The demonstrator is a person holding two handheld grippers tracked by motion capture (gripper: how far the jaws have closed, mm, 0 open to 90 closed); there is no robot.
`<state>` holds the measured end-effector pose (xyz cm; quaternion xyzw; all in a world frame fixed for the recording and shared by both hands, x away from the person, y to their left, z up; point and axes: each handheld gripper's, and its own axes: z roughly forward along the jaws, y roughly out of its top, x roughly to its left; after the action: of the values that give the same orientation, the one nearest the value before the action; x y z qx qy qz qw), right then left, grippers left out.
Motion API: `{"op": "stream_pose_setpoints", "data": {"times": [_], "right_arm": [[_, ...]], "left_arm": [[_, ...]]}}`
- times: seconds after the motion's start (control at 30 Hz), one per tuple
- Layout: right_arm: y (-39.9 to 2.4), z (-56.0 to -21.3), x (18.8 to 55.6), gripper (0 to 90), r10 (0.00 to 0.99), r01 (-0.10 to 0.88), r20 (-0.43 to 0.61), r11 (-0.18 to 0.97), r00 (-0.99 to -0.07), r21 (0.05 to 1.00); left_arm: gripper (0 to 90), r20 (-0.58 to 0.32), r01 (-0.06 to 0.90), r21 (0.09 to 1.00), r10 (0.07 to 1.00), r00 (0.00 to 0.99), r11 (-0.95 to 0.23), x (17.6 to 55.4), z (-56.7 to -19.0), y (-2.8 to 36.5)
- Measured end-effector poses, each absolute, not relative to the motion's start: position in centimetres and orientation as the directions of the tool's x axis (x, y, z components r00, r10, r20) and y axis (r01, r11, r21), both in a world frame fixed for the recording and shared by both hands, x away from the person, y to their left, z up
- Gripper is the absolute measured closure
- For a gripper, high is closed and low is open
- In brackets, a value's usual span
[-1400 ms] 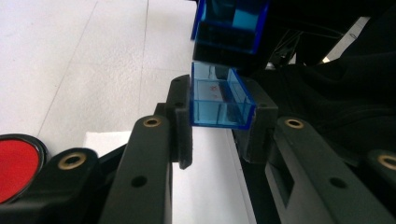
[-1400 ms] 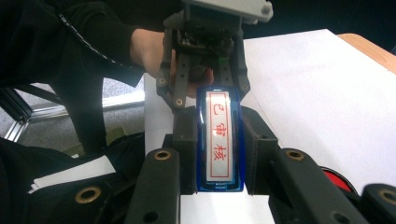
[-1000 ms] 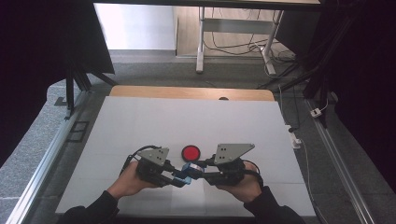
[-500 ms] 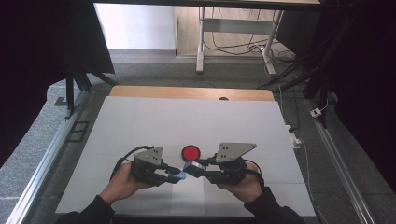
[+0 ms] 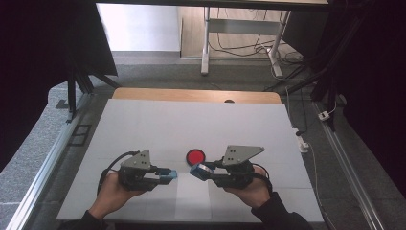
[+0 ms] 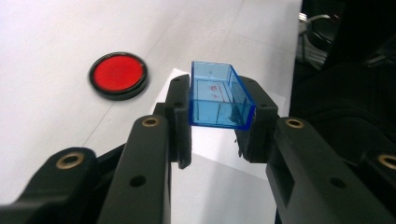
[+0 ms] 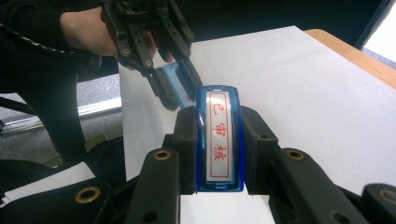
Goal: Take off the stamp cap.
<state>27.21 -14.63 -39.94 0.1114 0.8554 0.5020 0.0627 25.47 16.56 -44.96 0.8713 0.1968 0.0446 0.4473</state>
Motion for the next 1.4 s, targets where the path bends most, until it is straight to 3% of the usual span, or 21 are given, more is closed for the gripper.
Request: {"op": "stream_pose_setpoints", "data": {"times": [0.93,1.4], "right_arm": [[-15.1,-40.4,27.6,71.4,0.328,0.164,-0.002,0.477,-0.945,0.864],[-15.3,-40.8,28.0,71.4,0.354,0.184,0.001,0.484,-0.935,0.856]], "left_arm": [[68.1,-0.180,0.501,0.798,0.661,0.728,-0.334,20.4,-46.0,23.7],[68.0,-0.208,0.566,0.770,0.722,0.660,-0.294,18.3,-47.1,25.8]]}}
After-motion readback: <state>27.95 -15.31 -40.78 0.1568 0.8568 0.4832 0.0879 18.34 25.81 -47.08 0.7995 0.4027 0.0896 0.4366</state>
